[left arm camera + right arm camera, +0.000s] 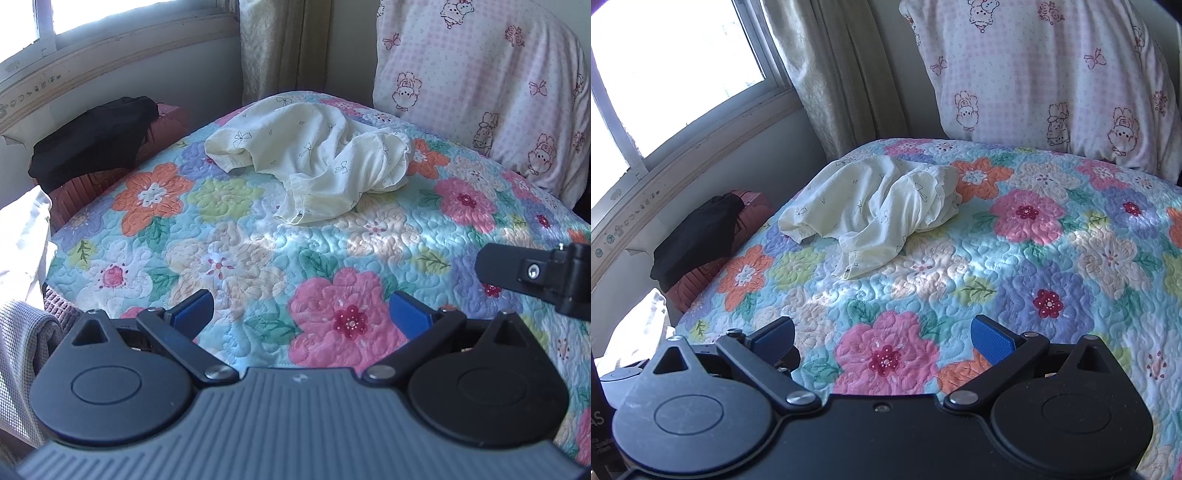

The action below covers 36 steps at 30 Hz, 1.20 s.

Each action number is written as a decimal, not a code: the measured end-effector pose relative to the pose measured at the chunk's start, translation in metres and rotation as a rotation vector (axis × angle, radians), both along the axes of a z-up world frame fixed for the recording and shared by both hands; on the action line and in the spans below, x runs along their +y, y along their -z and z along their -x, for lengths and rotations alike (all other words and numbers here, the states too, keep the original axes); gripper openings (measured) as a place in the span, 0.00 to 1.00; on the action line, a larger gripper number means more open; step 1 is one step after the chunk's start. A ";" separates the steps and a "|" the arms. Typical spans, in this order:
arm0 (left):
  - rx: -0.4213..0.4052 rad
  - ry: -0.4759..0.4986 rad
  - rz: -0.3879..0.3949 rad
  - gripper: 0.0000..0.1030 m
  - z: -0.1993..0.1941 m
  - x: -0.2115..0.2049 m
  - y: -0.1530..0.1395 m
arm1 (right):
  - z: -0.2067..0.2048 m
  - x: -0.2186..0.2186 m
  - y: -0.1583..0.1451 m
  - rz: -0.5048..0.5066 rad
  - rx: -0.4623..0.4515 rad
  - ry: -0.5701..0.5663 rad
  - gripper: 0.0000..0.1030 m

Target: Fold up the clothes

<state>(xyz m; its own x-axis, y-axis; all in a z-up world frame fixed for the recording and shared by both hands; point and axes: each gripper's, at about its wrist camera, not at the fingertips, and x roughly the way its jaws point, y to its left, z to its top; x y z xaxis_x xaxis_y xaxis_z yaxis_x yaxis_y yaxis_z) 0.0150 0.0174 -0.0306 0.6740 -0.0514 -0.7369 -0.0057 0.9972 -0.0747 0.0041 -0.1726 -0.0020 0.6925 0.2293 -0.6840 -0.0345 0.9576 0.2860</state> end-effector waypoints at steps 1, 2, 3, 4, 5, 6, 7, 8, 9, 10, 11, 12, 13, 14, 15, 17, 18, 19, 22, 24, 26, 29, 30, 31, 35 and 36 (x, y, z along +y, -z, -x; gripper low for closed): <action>-0.001 -0.009 0.022 1.00 -0.004 0.005 0.004 | -0.003 0.000 0.003 -0.003 -0.002 0.002 1.00; 0.007 -0.021 0.043 1.00 -0.008 0.010 0.008 | -0.007 0.001 0.006 -0.004 -0.010 -0.005 1.00; 0.015 -0.034 0.063 1.00 -0.013 0.015 0.012 | -0.010 0.002 0.008 -0.003 -0.024 -0.017 1.00; 0.012 -0.052 0.082 1.00 -0.018 0.021 0.017 | -0.014 0.003 0.011 0.008 -0.045 -0.031 1.00; 0.007 -0.068 0.090 1.00 -0.024 0.026 0.020 | -0.018 0.005 0.014 0.025 -0.071 -0.047 1.00; -0.011 -0.081 0.088 1.00 -0.030 0.030 0.024 | -0.023 0.008 0.017 0.042 -0.096 -0.062 1.00; -0.029 -0.093 0.087 1.00 -0.035 0.034 0.027 | -0.028 0.010 0.021 0.059 -0.122 -0.077 1.00; -0.053 -0.089 0.074 1.00 -0.042 0.037 0.031 | -0.033 0.013 0.026 0.099 -0.158 -0.101 1.00; -0.070 -0.071 0.061 1.00 -0.048 0.037 0.036 | -0.040 0.018 0.036 0.167 -0.175 -0.156 1.00; -0.067 -0.031 0.060 1.00 -0.060 0.037 0.044 | -0.048 0.024 0.048 0.242 -0.175 -0.228 1.00; -0.065 0.009 0.058 1.00 -0.072 0.037 0.052 | -0.055 0.027 0.061 0.301 -0.172 -0.282 0.99; -0.057 0.023 0.086 0.98 -0.082 0.040 0.059 | -0.060 0.028 0.073 0.349 -0.169 -0.325 0.98; -0.050 0.036 0.115 0.98 -0.093 0.043 0.065 | -0.067 0.028 0.084 0.386 -0.166 -0.363 0.98; -0.050 0.038 0.152 0.98 -0.106 0.048 0.071 | -0.075 0.027 0.093 0.411 -0.162 -0.394 0.98; -0.060 0.032 0.152 0.98 -0.116 0.050 0.074 | -0.084 0.026 0.099 0.431 -0.159 -0.416 0.98; -0.088 0.032 0.119 0.97 -0.138 0.052 0.077 | -0.105 0.022 0.107 0.446 -0.156 -0.429 0.98; -0.116 0.039 0.094 0.97 -0.151 0.052 0.078 | -0.117 0.018 0.109 0.438 -0.149 -0.421 0.98; -0.144 0.046 0.069 0.96 -0.163 0.053 0.079 | -0.129 0.013 0.111 0.421 -0.141 -0.407 0.98; -0.209 0.051 0.086 0.95 -0.197 0.063 0.081 | -0.167 -0.007 0.112 0.333 -0.096 -0.382 0.95; -0.222 0.050 0.078 0.90 -0.229 0.069 0.082 | -0.192 -0.019 0.111 0.275 -0.060 -0.367 0.92; -0.226 0.031 0.061 0.84 -0.255 0.074 0.085 | -0.217 -0.031 0.109 0.228 -0.037 -0.336 0.92; -0.186 -0.028 0.066 0.77 -0.298 0.088 0.097 | -0.250 -0.045 0.108 0.168 -0.005 -0.292 0.92; -0.169 -0.045 0.063 0.75 -0.310 0.092 0.102 | -0.259 -0.049 0.109 0.149 0.001 -0.281 0.92; -0.158 -0.048 0.048 0.72 -0.322 0.094 0.107 | -0.269 -0.052 0.110 0.130 0.005 -0.270 0.92; -0.141 0.047 0.003 0.72 -0.355 0.093 0.127 | -0.301 -0.054 0.123 0.093 0.020 -0.234 0.92; -0.145 0.054 -0.013 0.72 -0.360 0.093 0.131 | -0.308 -0.054 0.129 0.088 0.026 -0.220 0.92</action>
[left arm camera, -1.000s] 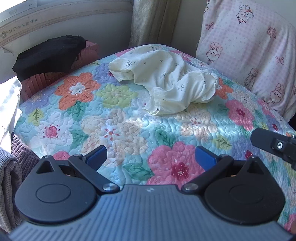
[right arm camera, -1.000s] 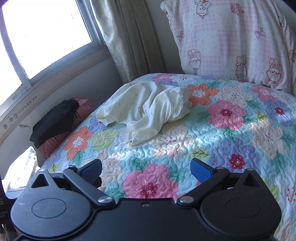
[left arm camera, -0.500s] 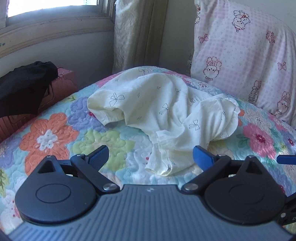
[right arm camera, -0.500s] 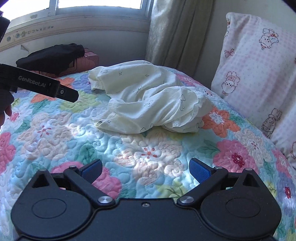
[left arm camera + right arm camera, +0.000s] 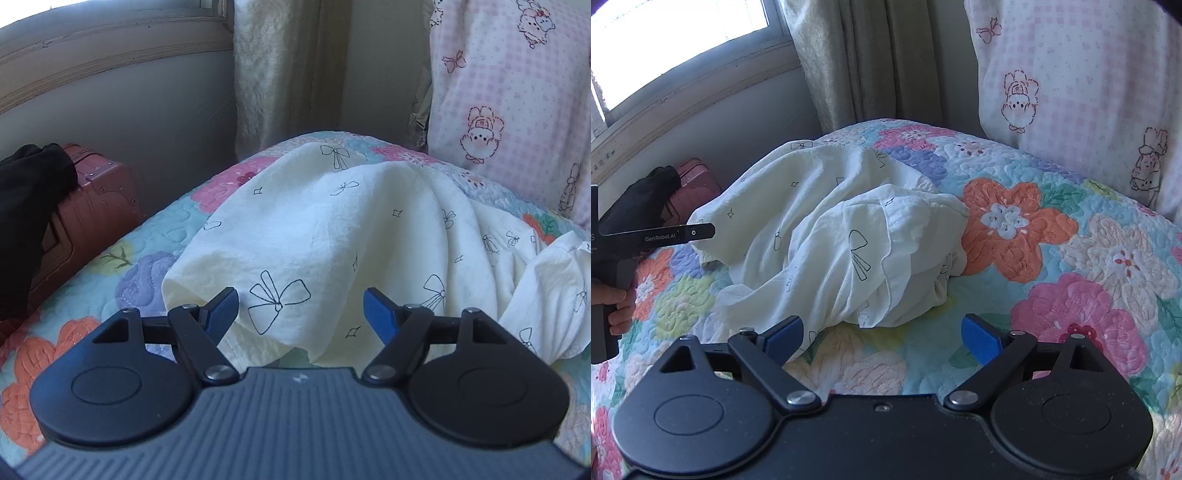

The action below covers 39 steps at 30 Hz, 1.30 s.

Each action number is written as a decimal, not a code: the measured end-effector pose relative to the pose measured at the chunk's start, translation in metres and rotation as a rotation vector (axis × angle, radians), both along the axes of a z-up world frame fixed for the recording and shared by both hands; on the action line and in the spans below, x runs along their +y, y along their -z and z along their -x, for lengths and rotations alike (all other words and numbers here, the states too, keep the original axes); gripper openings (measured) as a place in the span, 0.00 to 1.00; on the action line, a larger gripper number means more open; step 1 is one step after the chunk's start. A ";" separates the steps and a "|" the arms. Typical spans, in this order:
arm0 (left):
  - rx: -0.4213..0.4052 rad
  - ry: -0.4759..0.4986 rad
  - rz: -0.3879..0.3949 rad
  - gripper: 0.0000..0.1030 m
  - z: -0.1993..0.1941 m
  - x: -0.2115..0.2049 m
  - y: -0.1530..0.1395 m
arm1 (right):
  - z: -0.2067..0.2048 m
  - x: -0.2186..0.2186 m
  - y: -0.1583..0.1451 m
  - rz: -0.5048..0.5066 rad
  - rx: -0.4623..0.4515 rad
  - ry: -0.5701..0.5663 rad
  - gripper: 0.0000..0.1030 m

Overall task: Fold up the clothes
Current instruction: 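Reach both tools to the cream garment and close both grippers on it, then lift the garment with both grippers and shake it out above the bed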

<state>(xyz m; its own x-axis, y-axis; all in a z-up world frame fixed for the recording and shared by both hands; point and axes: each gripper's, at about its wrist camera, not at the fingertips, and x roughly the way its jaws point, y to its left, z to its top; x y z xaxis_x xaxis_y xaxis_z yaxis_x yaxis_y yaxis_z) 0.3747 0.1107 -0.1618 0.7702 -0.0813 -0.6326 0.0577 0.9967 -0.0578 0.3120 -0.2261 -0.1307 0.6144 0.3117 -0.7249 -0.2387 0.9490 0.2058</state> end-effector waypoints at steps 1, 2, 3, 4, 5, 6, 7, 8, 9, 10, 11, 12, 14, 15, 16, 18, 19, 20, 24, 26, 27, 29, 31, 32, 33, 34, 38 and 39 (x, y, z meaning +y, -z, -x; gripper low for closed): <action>-0.004 -0.008 -0.017 0.73 -0.005 0.000 0.004 | -0.007 0.000 0.006 -0.007 0.008 0.016 0.93; -0.004 -0.014 -0.022 0.73 -0.009 0.002 0.006 | -0.014 0.001 0.014 -0.021 0.024 0.033 0.93; -0.007 -0.015 -0.019 0.73 -0.013 0.004 0.009 | -0.023 0.001 0.024 -0.040 0.047 0.050 0.93; -0.010 -0.016 -0.016 0.73 -0.018 0.006 0.011 | -0.031 0.003 0.034 -0.055 0.077 0.059 0.93; -0.004 -0.019 -0.026 0.73 -0.024 0.009 0.015 | -0.038 0.006 0.042 -0.051 0.094 0.060 0.93; 0.009 -0.029 -0.033 0.73 -0.031 0.011 0.019 | -0.043 0.010 0.048 -0.035 0.098 0.060 0.93; 0.024 -0.040 -0.015 0.74 -0.038 0.014 0.025 | -0.048 0.014 0.054 -0.019 0.101 0.060 0.93; 0.038 -0.050 0.002 0.74 -0.045 0.018 0.030 | -0.053 0.018 0.059 -0.003 0.098 0.049 0.93; 0.059 -0.051 0.031 0.74 -0.050 0.021 0.035 | -0.057 0.023 0.062 0.013 0.091 0.029 0.93; 0.078 -0.045 0.055 0.74 -0.053 0.023 0.039 | -0.061 0.028 0.064 0.031 0.080 0.011 0.93; 0.096 -0.038 0.080 0.68 -0.055 0.026 0.043 | -0.064 0.033 0.066 0.046 0.063 -0.002 0.93; 0.115 -0.031 0.104 0.60 -0.058 0.028 0.047 | -0.066 0.037 0.067 0.059 0.044 -0.015 0.93; 0.110 -0.004 0.077 0.29 -0.055 0.023 0.045 | -0.070 0.045 0.069 0.076 0.016 -0.038 0.86; 0.108 0.010 0.064 0.20 -0.053 0.020 0.044 | -0.070 0.049 0.069 0.092 0.000 -0.053 0.77; 0.104 0.031 0.078 0.07 -0.049 0.018 0.041 | -0.070 0.053 0.069 0.116 -0.020 -0.069 0.74; 0.086 0.093 0.096 0.06 -0.039 0.005 0.032 | -0.064 0.060 0.064 0.137 -0.053 -0.082 0.54; 0.073 0.133 0.105 0.05 -0.033 -0.003 0.026 | -0.061 0.063 0.062 0.143 -0.069 -0.086 0.44; 0.067 0.166 0.110 0.05 -0.028 -0.011 0.021 | -0.058 0.066 0.059 0.149 -0.085 -0.091 0.38; 0.062 0.266 0.257 0.05 0.012 -0.050 -0.015 | -0.038 0.060 0.036 0.106 -0.135 -0.092 0.24; 0.047 0.272 0.375 0.05 0.039 -0.053 -0.036 | -0.022 0.049 0.018 0.066 -0.141 -0.089 0.23; 0.017 0.292 0.359 0.05 0.056 -0.058 -0.050 | -0.014 0.043 0.010 0.050 -0.138 -0.093 0.23; -0.030 0.323 0.329 0.05 0.086 -0.067 -0.074 | 0.010 0.030 -0.012 0.045 -0.160 -0.113 0.22; -0.053 0.341 0.329 0.05 0.114 -0.073 -0.094 | 0.034 0.016 -0.032 0.052 -0.178 -0.110 0.22; -0.061 0.343 0.315 0.05 0.127 -0.076 -0.103 | 0.048 0.007 -0.043 0.052 -0.182 -0.100 0.22; -0.069 0.345 0.302 0.05 0.141 -0.079 -0.112 | 0.062 -0.003 -0.053 0.058 -0.184 -0.090 0.22; -0.077 0.347 0.289 0.05 0.155 -0.082 -0.121 | 0.077 -0.014 -0.062 0.068 -0.186 -0.079 0.22; 0.000 0.275 0.243 0.05 0.182 -0.100 -0.141 | 0.137 -0.056 -0.091 0.174 -0.236 -0.046 0.21; 0.026 0.250 0.275 0.05 0.187 -0.104 -0.144 | 0.153 -0.062 -0.095 0.263 -0.294 -0.043 0.21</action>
<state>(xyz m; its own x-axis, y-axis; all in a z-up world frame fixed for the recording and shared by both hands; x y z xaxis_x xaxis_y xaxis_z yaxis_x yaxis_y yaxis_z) 0.1879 0.0067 -0.0174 0.6889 -0.4342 -0.5805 0.2922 0.8992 -0.3258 0.1593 -0.2877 -0.0360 0.7983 0.1686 -0.5782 -0.2916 0.9482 -0.1261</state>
